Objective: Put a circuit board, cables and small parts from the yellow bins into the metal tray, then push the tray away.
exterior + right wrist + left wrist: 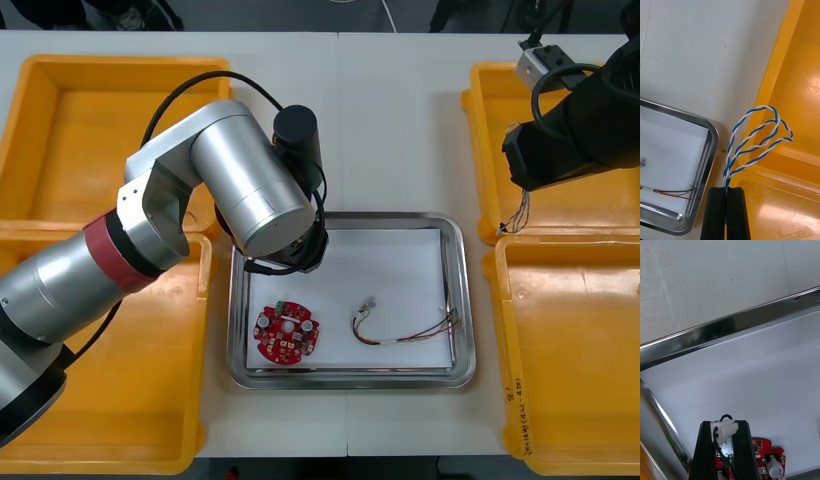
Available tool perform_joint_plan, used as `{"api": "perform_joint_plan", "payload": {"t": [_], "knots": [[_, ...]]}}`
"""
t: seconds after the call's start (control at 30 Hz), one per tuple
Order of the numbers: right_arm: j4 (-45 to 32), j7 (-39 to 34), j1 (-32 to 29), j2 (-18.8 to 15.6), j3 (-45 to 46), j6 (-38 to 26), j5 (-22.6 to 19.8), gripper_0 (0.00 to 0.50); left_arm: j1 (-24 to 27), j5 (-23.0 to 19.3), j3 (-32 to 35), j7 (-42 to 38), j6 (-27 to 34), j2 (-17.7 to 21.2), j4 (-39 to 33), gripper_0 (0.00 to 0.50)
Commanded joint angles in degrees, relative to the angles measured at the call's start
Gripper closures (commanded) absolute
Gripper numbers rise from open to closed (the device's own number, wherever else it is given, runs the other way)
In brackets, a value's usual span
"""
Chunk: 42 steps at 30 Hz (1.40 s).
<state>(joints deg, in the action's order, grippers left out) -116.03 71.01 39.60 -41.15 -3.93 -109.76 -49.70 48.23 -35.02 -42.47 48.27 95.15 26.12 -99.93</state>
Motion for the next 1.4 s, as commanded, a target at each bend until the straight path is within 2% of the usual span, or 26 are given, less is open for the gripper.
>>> {"api": "perform_joint_plan", "payload": {"t": [0.03, 0.23, 0.33, 0.37, 0.43, 0.47, 0.5, 0.53, 1.0, 1.4], "knots": [[-1.7, 3.0, -0.1, -2.7, -1.3, -0.2, -0.1, 0.500, 2.4, 0.7, -2.4, -4.4, -3.4, -1.0, 2.5, 0.500], [-1.7, 3.0, -0.1, -2.7, -1.3, -0.2, 0.0, 0.500, 2.2, 1.4, -5.1, -4.5, -7.8, -0.8, 5.8, 0.500], [-1.7, 2.9, -0.1, -2.7, -1.3, -0.2, -0.1, 0.500, 2.2, 1.3, -5.2, -4.8, -8.1, -0.7, 5.8, 0.500], [-1.7, 2.9, -0.1, -2.7, -1.3, -0.2, -0.2, 0.500, 2.2, 1.1, -5.2, -4.8, -8.1, -0.6, 5.8, 0.478], [-1.7, 2.9, -0.1, -2.7, -1.3, -0.2, -0.3, 0.500, 2.2, 1.0, -5.2, -5.0, -8.1, -0.5, 5.5, 0.331], [-1.7, 3.0, -0.1, -2.7, -1.3, -0.2, -0.3, 0.500, 2.2, 0.9, -5.2, -5.1, -8.1, -0.4, 5.5, 0.231], [-1.7, 3.0, -0.1, -2.7, -1.3, -0.2, -0.3, 0.500, 2.2, 0.8, -5.2, -5.4, -8.1, -0.3, 5.2, 0.079], [-1.7, 3.0, -0.1, -2.7, -1.3, -0.2, -0.3, 0.500, 2.2, 0.8, -5.2, -5.5, -8.1, -0.2, 4.9, 0.000], [-1.7, 2.9, -0.1, -2.7, -1.3, -0.2, 0.2, 0.500, 2.3, -0.4, -4.2, -6.5, -7.0, 1.7, 1.4, 0.000], [-1.7, 3.0, -0.1, -2.7, -1.3, -0.2, -0.2, 0.500, 3.4, -2.5, 7.0, -4.0, 4.3, 2.7, -5.4, 0.000]]}}
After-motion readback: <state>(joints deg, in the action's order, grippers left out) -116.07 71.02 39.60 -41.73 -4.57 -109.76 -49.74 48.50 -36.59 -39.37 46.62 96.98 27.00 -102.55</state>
